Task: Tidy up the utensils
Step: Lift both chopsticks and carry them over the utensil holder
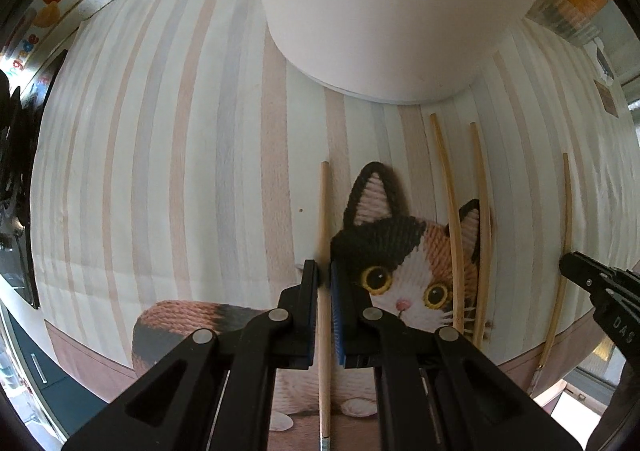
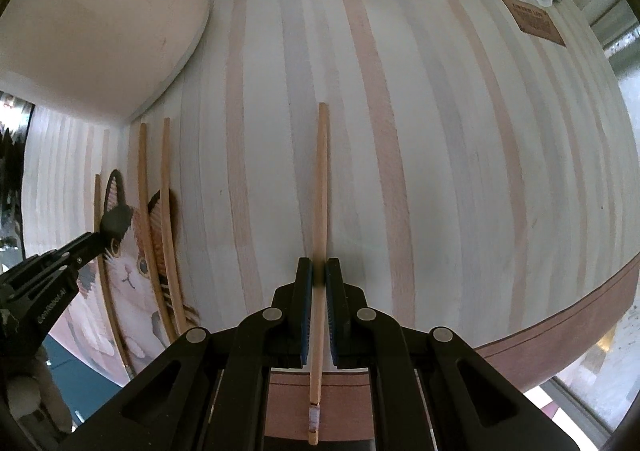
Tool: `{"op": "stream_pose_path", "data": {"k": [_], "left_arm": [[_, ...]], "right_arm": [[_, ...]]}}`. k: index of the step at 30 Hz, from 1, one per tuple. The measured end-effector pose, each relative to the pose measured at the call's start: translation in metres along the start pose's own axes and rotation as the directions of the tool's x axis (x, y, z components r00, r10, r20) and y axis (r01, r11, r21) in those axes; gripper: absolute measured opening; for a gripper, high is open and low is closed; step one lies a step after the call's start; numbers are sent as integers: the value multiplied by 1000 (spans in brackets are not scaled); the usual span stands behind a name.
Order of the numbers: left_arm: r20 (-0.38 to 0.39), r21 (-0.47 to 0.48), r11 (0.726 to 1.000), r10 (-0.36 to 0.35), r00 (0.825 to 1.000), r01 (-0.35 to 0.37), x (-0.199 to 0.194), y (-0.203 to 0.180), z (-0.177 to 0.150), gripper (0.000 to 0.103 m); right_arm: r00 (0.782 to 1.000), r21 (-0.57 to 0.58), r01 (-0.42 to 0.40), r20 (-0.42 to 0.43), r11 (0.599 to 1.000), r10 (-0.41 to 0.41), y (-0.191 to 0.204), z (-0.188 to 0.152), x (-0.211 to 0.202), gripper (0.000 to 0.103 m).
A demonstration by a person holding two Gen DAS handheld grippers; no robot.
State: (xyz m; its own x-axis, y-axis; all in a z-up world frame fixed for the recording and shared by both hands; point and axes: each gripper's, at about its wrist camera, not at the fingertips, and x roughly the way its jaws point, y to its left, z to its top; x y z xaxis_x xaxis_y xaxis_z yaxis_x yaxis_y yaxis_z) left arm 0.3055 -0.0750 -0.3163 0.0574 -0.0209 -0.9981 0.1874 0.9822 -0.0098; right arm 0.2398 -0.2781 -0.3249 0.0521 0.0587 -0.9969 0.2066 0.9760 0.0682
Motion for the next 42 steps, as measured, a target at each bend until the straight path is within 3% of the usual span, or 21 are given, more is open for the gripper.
{"op": "stream_pose_path", "data": {"k": [10, 16, 22, 25, 31, 37, 42], "left_arm": [[14, 9, 1000, 20, 1000, -20, 2, -1, -2, 5], [39, -8, 1000, 22, 999, -22, -7, -10, -8, 4], [147, -24, 1000, 5, 989, -2, -56, -16, -12, 4], [211, -27, 1000, 11, 977, -5, -83, -20, -12, 4], [369, -32, 997, 71, 927, -63, -132, -32, -12, 4], [428, -71, 997, 55, 902, -27, -159, -17, -3, 4], [484, -96, 994, 1, 875, 52, -199, -11, -8, 4]], "right_arm": [[988, -65, 138, 81, 988, -133, 38, -13, 7, 9], [986, -20, 106, 133, 994, -102, 39, -21, 2, 7], [968, 44, 47, 243, 998, -56, 24, -23, -34, 7], [954, 74, 17, 299, 997, -38, 17, -25, -51, 7], [914, 105, 3, 404, 994, -45, -6, -25, -89, 7], [876, 103, -8, 481, 995, -43, -8, -14, -115, 7], [840, 94, -47, 543, 994, -12, -4, -7, -143, 7]]}}
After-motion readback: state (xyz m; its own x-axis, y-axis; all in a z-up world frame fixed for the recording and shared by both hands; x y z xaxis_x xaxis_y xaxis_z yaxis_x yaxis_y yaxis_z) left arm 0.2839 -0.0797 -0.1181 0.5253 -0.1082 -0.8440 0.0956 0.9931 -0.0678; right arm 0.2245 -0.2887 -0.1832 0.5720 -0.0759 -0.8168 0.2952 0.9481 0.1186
